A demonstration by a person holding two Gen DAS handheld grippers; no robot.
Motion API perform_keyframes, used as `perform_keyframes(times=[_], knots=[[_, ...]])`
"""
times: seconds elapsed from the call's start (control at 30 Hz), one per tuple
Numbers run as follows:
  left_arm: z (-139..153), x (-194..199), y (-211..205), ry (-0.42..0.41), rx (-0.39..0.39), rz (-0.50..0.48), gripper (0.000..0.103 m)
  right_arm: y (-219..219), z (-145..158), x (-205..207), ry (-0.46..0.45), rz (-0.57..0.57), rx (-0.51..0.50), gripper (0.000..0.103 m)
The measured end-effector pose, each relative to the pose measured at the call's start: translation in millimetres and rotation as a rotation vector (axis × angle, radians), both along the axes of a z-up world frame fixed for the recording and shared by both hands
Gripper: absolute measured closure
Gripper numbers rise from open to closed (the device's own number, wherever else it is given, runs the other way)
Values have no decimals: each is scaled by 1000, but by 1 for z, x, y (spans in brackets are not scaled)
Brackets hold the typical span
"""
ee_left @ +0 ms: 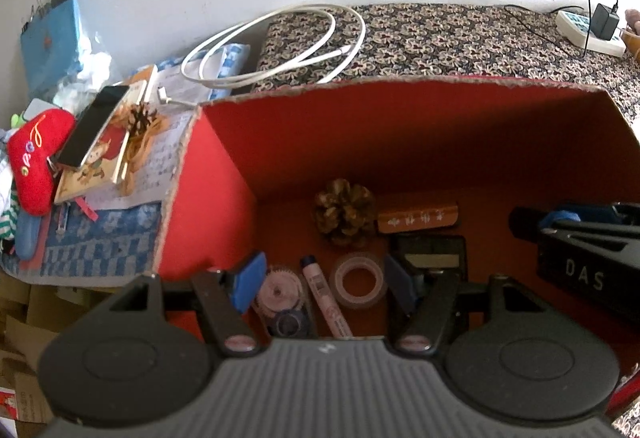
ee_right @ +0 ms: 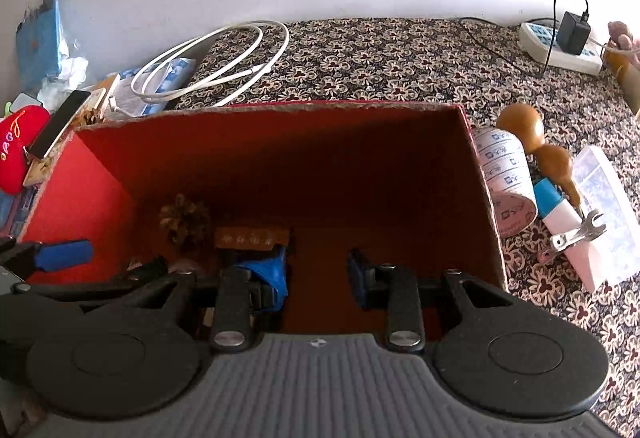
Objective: Organize rigid objects
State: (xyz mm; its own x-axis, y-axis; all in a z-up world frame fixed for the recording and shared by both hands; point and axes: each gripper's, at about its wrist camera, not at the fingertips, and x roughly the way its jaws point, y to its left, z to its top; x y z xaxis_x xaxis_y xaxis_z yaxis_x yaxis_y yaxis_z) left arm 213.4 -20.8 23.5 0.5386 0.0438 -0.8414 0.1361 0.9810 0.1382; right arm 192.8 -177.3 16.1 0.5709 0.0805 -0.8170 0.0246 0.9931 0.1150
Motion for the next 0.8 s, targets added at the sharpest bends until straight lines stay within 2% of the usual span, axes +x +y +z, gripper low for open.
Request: perform_keyframes(times=[0.2,0.37,0.53,0.8], knots=[[0,2,0,-50,12,0,35,-4,-2,3,-1,-13,32,87],[1,1,2,-86,-9,-4,35,-3,-1,2,-24,-15,38,87],[1,0,0,-99,4,-3,35,0,-1,1,-31,-6,10,87],[1,-1,0,-109,-3,-12,35,-3,-1,0,-39,-22,29,87]])
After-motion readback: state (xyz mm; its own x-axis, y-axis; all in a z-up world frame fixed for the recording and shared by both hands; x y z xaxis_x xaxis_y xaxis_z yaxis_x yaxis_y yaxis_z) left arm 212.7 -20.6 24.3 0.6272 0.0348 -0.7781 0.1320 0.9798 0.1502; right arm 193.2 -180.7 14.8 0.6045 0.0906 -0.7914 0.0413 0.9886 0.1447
